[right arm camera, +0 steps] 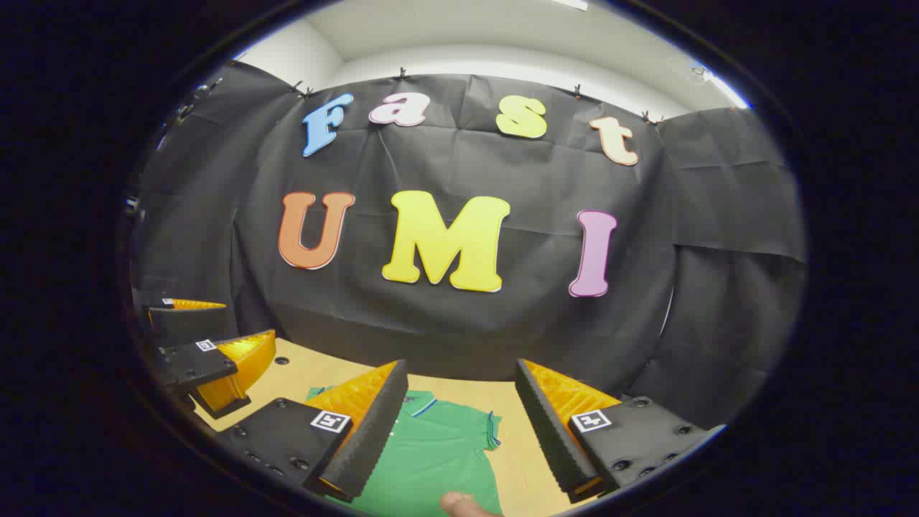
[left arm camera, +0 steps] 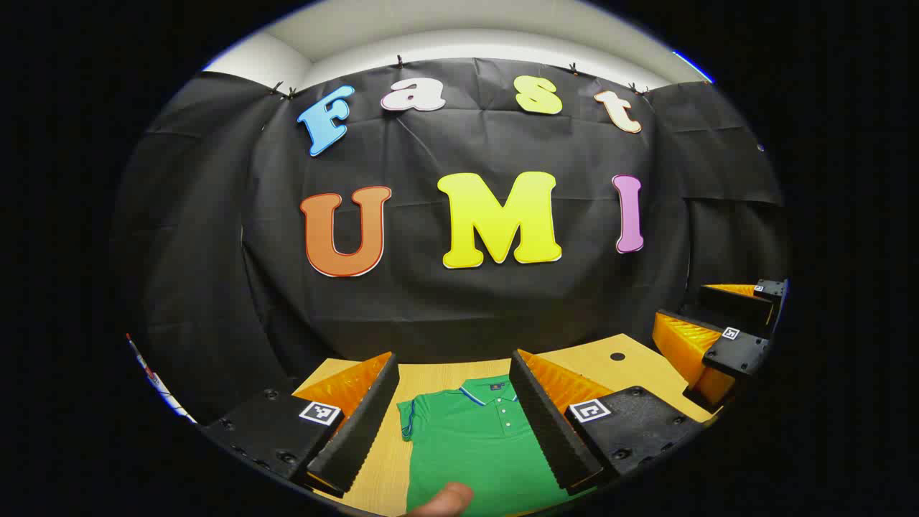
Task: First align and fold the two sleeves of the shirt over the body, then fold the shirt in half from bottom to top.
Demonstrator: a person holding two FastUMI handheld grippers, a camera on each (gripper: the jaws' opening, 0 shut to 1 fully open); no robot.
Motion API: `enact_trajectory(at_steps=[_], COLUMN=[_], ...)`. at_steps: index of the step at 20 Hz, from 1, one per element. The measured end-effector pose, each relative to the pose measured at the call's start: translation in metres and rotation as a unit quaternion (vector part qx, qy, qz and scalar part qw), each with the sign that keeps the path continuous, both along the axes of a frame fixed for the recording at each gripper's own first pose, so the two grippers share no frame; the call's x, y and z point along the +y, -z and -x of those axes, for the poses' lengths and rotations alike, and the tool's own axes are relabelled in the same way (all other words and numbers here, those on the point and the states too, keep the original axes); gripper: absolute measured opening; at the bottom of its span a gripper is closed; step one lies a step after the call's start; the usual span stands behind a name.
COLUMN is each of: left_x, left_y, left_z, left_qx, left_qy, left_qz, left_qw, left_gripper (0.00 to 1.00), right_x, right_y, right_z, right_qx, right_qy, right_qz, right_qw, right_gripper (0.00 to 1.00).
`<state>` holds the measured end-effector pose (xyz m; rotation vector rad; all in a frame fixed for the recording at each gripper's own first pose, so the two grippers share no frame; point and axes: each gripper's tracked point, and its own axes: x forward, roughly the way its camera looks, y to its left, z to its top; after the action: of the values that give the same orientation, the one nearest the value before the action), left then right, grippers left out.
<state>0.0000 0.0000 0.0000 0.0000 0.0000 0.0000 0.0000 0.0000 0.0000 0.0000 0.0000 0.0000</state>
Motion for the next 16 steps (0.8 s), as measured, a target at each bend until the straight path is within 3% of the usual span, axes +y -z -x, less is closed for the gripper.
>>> enact_trajectory(at_steps=[16], left_x=[-0.013], left_y=[0.004], left_z=[-0.003], left_qx=[0.008], left_qy=[0.002], left_qz=[0.004], left_qw=[1.000], left_gripper=[1.00], right_x=[-0.028], right_y=[0.016], right_z=[-0.010], right_qx=[0.019], right_qy=[-0.003], right_qz=[0.005], right_qw=[1.000], right_gripper=[0.95])
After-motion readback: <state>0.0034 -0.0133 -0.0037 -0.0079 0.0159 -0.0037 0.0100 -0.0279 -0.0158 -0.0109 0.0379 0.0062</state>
